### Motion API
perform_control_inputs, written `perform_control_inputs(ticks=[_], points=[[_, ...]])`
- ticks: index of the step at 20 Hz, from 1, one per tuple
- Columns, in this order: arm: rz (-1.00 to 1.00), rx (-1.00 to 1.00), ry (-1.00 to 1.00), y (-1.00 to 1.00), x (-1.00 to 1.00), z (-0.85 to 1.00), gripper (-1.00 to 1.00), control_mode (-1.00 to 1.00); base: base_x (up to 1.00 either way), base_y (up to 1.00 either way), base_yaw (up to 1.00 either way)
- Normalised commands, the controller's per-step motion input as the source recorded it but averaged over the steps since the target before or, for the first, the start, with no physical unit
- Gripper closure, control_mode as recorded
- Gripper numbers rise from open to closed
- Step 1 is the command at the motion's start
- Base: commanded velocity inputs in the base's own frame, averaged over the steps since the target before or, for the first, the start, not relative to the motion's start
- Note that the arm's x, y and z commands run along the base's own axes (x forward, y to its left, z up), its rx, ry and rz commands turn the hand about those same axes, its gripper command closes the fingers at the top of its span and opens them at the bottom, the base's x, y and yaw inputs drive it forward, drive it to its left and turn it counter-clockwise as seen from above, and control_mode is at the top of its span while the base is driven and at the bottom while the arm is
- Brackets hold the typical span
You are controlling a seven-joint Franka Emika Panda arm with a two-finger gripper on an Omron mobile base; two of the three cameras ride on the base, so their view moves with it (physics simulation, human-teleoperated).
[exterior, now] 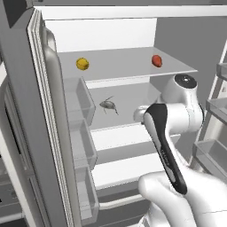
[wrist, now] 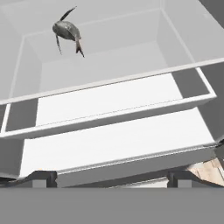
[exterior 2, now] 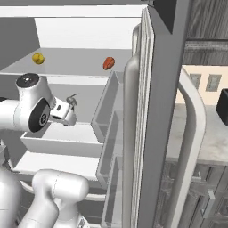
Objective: Gather the lemon and sweet potato from the fridge and place them on a tray on the dining counter. Then gather the fishs from the fridge and place them on the other tray.
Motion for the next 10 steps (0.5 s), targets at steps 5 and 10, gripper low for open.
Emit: perform_control_inputs(ticks=[5, 10], points=[[0.00, 0.00, 0.01, 0.41, 0.69, 0.00, -1.00, -1.00, 0.00, 0.00, 0.00], [0.01, -0.04, 0.00, 0.29, 0.52, -0.11, -1.00, -1.00, 0.00, 0.00, 0.00]])
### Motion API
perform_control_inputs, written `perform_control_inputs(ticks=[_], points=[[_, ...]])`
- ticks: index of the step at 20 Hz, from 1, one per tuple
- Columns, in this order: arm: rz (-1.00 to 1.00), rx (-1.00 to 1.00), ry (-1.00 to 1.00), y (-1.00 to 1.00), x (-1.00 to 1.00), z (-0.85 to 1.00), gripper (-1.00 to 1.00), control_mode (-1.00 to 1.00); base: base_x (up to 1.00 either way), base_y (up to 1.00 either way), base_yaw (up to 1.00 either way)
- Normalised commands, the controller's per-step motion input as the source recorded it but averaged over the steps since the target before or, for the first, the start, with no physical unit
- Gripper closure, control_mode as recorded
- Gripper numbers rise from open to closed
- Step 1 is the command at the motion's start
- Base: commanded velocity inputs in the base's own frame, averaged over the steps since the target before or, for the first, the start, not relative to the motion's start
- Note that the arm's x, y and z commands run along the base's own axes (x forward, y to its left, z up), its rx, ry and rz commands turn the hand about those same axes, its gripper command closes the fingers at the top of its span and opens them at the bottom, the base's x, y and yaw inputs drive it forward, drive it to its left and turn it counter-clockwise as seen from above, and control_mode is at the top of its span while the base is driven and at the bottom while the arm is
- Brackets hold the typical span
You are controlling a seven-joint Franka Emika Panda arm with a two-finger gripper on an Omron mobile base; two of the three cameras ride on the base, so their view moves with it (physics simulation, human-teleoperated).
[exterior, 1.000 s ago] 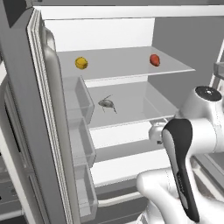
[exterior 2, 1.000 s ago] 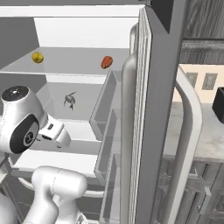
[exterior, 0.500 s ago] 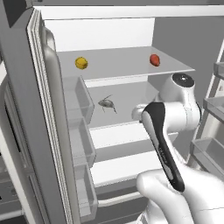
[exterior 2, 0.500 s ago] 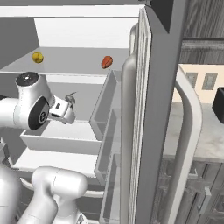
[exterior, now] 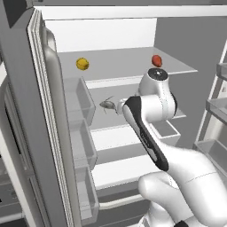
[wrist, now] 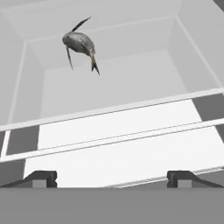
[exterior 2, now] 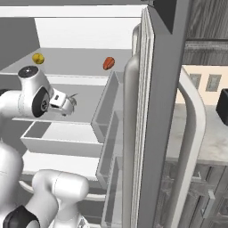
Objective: Gather the lemon and sweet potato from the fridge and place them on a tray on the dining counter. Then gather the fishs from the fridge and place them on the other tray.
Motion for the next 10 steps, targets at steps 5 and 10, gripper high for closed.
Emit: perform_control_inputs(ticks=[5, 10], points=[[0.07, -0.01, 0.00, 0.04, 0.55, -0.20, -1.00, -1.00, 0.00, 0.00, 0.00], [0.02, -0.04, 0.00, 0.01, 0.46, -0.21, -1.00, -1.00, 0.00, 0.00, 0.00]])
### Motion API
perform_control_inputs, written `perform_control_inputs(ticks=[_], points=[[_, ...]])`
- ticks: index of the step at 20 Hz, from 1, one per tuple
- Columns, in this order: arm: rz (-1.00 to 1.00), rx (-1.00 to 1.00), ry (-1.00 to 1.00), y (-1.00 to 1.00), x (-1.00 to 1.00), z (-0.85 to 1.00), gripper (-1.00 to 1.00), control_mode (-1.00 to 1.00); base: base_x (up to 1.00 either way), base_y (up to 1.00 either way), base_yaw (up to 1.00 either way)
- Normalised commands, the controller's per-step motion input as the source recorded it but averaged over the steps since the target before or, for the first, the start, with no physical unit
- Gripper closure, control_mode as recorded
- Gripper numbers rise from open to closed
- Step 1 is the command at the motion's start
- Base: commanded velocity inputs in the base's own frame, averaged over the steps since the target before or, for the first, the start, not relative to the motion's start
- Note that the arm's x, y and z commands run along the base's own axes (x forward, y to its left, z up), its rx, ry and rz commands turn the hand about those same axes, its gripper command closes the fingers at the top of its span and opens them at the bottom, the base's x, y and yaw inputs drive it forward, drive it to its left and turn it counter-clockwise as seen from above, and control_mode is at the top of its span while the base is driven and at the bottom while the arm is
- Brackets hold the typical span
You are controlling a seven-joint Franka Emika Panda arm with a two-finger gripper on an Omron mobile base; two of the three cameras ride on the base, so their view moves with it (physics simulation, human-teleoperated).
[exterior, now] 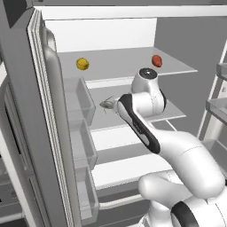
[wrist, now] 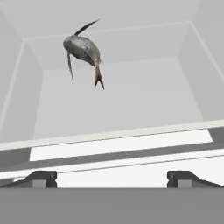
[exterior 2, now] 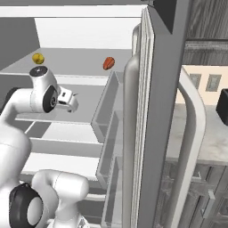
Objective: Gather the lemon and sweet potato from the fridge and place them on a tray on the dining counter. Then gather the fishs from the fridge and place them on the other tray.
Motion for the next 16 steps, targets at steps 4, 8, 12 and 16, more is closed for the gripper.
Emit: perform_control_inputs(ticks=[4, 8, 12, 16], points=[[0.00, -0.08, 0.02, 0.07, 0.44, -0.21, -1.00, -1.00, 0.00, 0.00, 0.00], [0.00, -0.07, 0.02, 0.10, 0.45, -0.22, -1.00, -1.00, 0.00, 0.00, 0.00], [0.00, -0.07, 0.00, 0.14, 0.44, -0.20, -1.00, -1.00, 0.00, 0.00, 0.00], [0.00, -0.07, 0.00, 0.11, 0.40, -0.22, -1.00, -1.00, 0.00, 0.00, 0.00]])
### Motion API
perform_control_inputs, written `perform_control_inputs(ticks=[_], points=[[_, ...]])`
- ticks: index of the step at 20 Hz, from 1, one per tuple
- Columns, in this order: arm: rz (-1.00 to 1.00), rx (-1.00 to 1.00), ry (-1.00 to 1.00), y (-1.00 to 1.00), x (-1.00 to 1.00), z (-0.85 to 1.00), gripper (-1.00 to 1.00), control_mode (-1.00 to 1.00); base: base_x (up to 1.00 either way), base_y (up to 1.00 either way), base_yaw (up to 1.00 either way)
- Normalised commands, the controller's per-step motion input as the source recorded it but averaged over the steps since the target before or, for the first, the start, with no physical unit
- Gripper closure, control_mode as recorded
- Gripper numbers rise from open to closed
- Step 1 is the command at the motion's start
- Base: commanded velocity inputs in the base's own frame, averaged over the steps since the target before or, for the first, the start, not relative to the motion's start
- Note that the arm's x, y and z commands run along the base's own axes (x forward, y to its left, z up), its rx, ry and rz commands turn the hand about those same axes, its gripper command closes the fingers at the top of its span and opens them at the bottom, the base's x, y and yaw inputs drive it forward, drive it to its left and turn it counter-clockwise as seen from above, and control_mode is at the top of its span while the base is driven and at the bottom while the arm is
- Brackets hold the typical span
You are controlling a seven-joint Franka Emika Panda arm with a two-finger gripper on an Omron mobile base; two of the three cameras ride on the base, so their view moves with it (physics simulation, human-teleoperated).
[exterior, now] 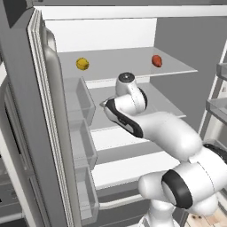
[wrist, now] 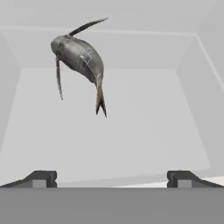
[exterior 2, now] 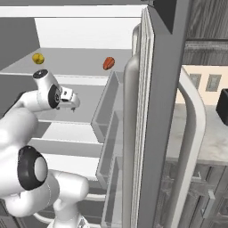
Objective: Gather the lemon and sweet potato from the fridge and place them on a tray on the dining counter. Then gather the fishs from the fridge and place them on the other tray.
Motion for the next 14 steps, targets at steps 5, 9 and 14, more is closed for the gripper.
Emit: perform_control_inputs(ticks=[5, 9, 14], points=[[0.00, -0.05, 0.00, 0.02, 0.34, -0.23, -1.00, -1.00, 0.00, 0.00, 0.00], [0.00, -0.04, 0.00, 0.00, 0.34, -0.20, -1.00, -1.00, 0.00, 0.00, 0.00], [0.00, -0.03, 0.00, 0.00, 0.39, -0.14, -1.00, -1.00, 0.00, 0.00, 0.00]])
